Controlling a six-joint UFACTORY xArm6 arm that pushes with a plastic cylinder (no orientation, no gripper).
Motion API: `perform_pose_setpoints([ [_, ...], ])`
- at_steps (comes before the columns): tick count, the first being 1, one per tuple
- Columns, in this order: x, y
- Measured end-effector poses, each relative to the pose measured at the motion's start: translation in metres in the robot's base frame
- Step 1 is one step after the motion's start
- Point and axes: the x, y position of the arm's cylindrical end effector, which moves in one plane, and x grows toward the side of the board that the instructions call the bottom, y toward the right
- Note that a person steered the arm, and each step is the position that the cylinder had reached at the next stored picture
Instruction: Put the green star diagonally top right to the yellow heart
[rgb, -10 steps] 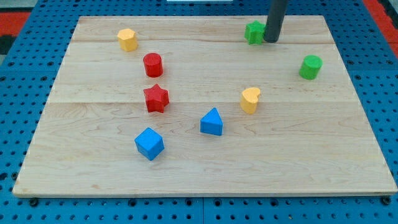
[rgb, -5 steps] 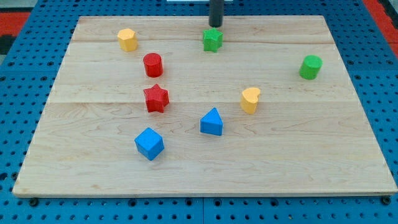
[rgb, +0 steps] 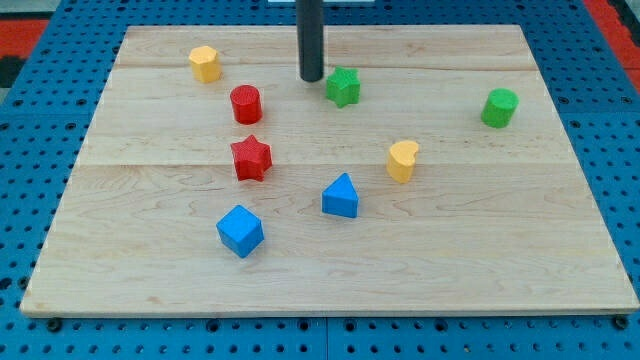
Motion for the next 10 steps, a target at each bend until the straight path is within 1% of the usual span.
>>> perform_pose_setpoints([
  [1, 0.019, 0.039],
  [2, -0.003, 0.034],
  [3, -0.003, 0.061],
  [4, 0.03, 0.085],
  [5, 0.05, 0.09],
  [6, 0.068, 0.093],
  [7, 0.076, 0.108],
  [8, 0.08, 0.109],
  [9, 0.084, 0.07],
  [10, 0.107, 0.021],
])
